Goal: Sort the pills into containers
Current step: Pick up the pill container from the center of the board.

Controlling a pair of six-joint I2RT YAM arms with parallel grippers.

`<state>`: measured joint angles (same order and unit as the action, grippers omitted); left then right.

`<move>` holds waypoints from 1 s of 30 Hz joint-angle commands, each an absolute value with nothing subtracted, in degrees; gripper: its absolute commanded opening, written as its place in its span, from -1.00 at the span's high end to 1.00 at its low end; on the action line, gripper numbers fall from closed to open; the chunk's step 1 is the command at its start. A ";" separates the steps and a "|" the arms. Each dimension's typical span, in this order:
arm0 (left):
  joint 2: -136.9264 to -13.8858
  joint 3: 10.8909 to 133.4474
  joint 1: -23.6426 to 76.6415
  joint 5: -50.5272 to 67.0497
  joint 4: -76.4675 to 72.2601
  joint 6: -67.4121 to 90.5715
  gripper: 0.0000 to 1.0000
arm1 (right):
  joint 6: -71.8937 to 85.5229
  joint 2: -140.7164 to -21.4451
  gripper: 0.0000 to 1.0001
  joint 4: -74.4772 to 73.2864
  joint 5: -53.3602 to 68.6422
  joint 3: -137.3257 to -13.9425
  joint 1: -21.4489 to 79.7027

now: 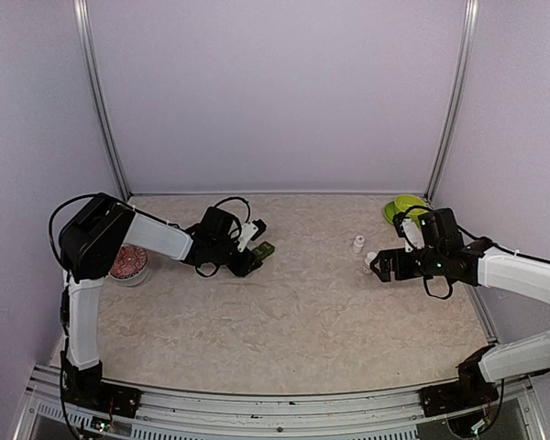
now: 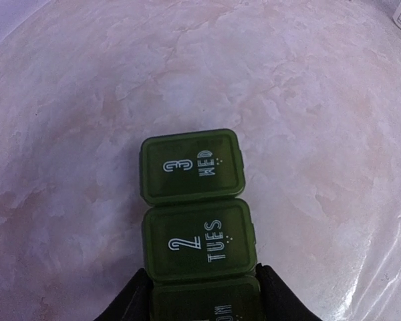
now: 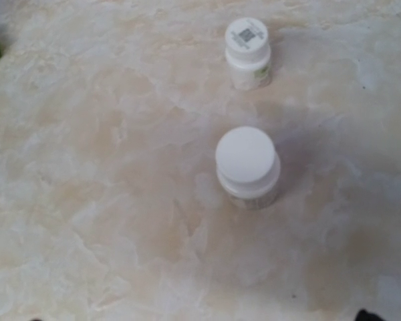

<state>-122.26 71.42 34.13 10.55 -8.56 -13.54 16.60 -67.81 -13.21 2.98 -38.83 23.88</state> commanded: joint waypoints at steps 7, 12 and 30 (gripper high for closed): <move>-123.40 72.45 33.50 12.31 -9.05 -13.68 0.37 | 17.86 -68.03 -1.00 -12.49 4.37 -40.11 25.26; -120.67 69.66 34.74 15.26 -10.91 -14.40 0.43 | 19.49 -67.43 -1.00 -9.90 12.10 -39.96 25.31; -106.51 57.73 47.13 16.35 -20.60 -14.06 0.53 | 33.89 -70.45 -0.87 6.72 35.39 -37.04 27.32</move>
